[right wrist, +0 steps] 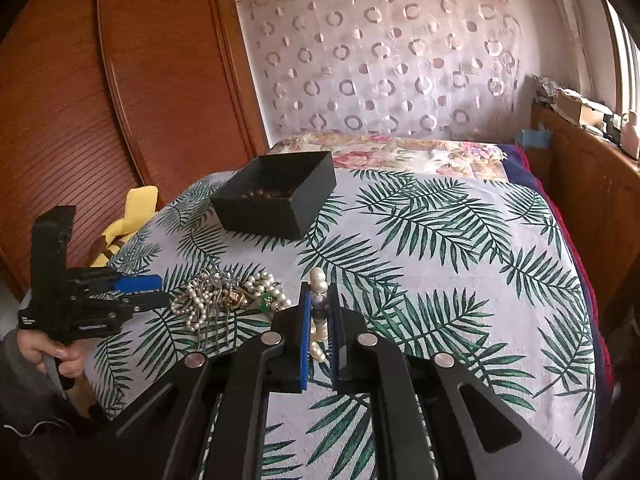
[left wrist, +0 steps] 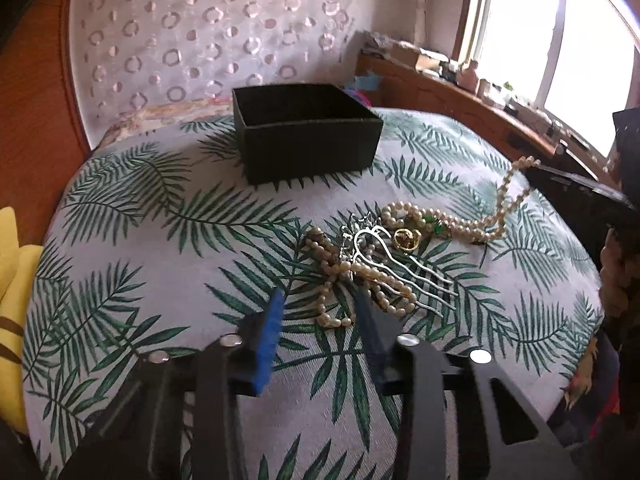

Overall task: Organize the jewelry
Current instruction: 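Lift the pearl necklace with the right tool while the left tool grasps its strand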

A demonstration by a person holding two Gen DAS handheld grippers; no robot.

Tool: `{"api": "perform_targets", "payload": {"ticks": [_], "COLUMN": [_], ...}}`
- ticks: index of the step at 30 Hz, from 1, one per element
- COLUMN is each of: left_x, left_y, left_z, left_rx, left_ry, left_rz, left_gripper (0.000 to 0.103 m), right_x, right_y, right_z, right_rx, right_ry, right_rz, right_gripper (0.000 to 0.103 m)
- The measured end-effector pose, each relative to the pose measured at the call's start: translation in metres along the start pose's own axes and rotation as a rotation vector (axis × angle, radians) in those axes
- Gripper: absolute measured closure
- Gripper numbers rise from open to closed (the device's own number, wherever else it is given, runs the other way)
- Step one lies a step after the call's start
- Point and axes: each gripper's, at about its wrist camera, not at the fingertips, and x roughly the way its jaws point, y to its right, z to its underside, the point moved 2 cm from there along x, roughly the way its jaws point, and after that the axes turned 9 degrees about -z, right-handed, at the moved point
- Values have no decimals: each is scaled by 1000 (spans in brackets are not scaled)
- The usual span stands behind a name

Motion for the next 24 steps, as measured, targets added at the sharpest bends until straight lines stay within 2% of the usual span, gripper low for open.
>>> {"api": "perform_targets", "payload": {"ticks": [4, 6, 7, 8, 10, 17, 24], "left_x": [12, 13, 13, 14, 13, -22, -47], "left_y": [5, 7, 8, 8, 7, -4, -1], "left_z": [0, 0, 0, -1, -1, -31, -60], "left_rx": [21, 43, 51, 56, 49, 5, 2], "left_ry": [-35, -25, -25, -28, -30, 99, 167], "left_rz": [-13, -31, -42, -39, -16, -11, 6], "left_gripper": [78, 81, 85, 99, 99, 100, 100], "right_x": [-3, -4, -5, -5, -6, -17, -22], "right_y": [-1, -2, -3, -3, -6, -12, -19], "right_z": [-4, -6, -6, -7, -9, -20, -26], "right_rx": [-6, -11, -13, -15, -20, -39, -53], "right_ry": [9, 11, 13, 14, 18, 47, 64], "right_rz": [-6, -8, -9, -10, -10, -14, -19], "right_gripper": [95, 95, 95, 95, 95, 95, 95]}}
